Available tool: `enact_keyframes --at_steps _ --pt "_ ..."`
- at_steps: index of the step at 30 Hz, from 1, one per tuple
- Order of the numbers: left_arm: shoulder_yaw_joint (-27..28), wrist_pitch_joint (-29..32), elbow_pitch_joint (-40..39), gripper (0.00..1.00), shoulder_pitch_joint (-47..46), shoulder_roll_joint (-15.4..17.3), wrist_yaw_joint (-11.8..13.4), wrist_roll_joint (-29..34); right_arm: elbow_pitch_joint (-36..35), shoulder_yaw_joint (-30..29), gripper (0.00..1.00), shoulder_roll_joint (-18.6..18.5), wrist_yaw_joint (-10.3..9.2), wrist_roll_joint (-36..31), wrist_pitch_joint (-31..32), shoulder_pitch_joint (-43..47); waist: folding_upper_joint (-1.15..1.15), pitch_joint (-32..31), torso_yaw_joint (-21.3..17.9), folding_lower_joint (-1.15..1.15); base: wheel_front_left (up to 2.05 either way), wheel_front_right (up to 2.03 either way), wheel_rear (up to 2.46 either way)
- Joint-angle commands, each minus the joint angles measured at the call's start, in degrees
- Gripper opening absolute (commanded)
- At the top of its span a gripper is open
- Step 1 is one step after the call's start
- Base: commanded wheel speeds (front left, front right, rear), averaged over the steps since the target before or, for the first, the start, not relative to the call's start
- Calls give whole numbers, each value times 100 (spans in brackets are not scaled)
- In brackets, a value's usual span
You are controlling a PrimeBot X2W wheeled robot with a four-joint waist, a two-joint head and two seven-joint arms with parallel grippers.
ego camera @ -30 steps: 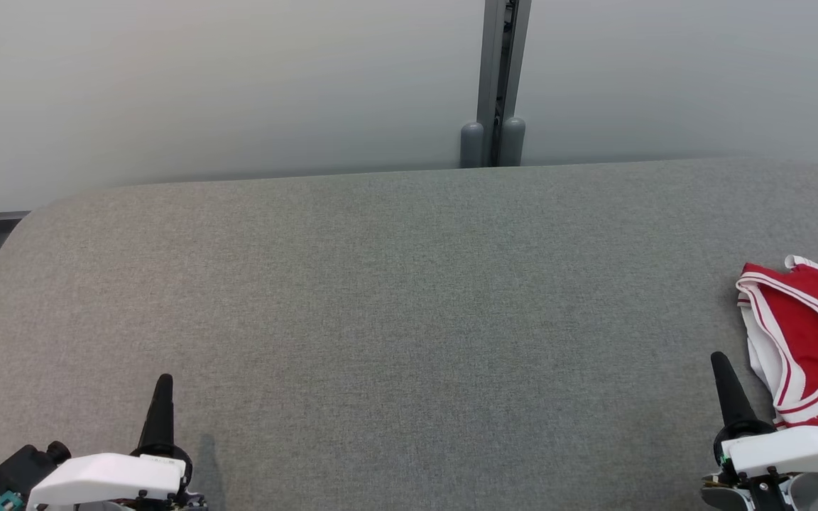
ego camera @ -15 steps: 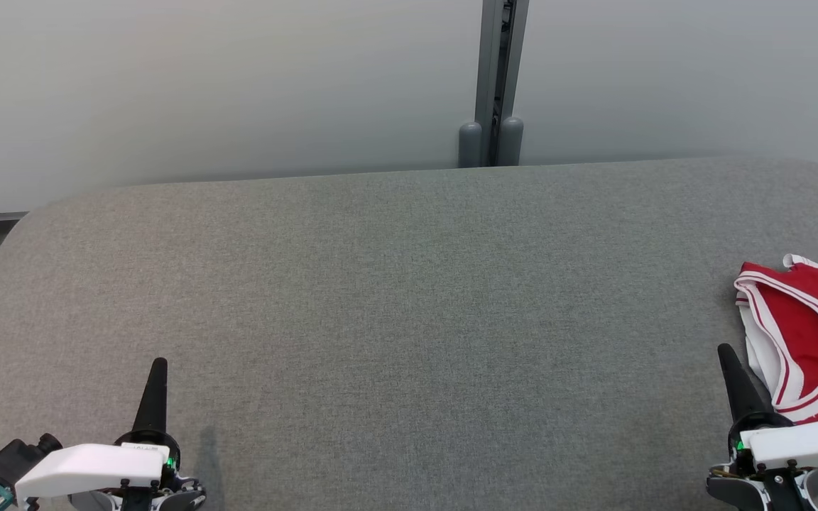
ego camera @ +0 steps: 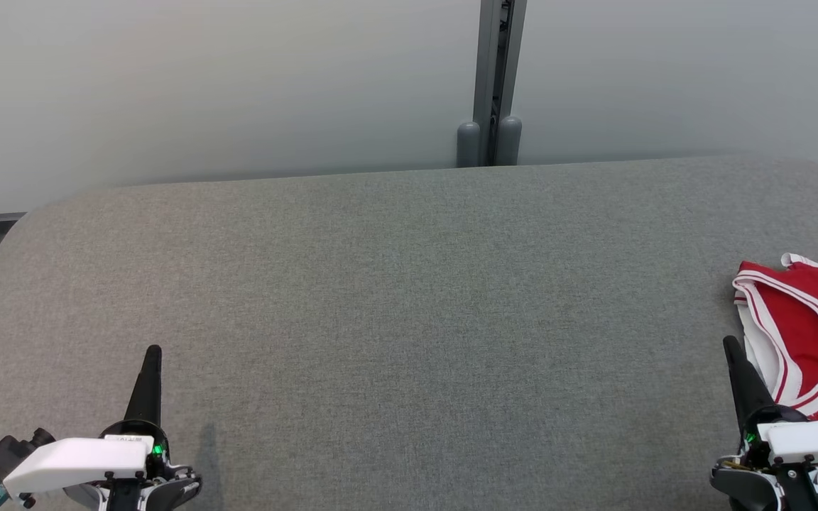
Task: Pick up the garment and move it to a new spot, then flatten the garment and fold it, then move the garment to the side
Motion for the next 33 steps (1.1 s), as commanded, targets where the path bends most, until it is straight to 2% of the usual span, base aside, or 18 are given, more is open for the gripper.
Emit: enact_keyframes --at_steps 1,27,33 --pt "40 48 -70 0 -151 36 -49 -143 -72 -34 0 -51 2 172 52 -98 0 0 -2 0 0 0 0" --pt "143 311 -229 0 -261 47 -161 -1187 -249 -151 0 -64 2 1319 333 -101 0 7 -34 0 0 0 0" --pt "142 322 -226 0 -249 47 -161 -1194 -250 -153 0 -65 2 1315 333 -101 0 7 -35 0 0 0 0"
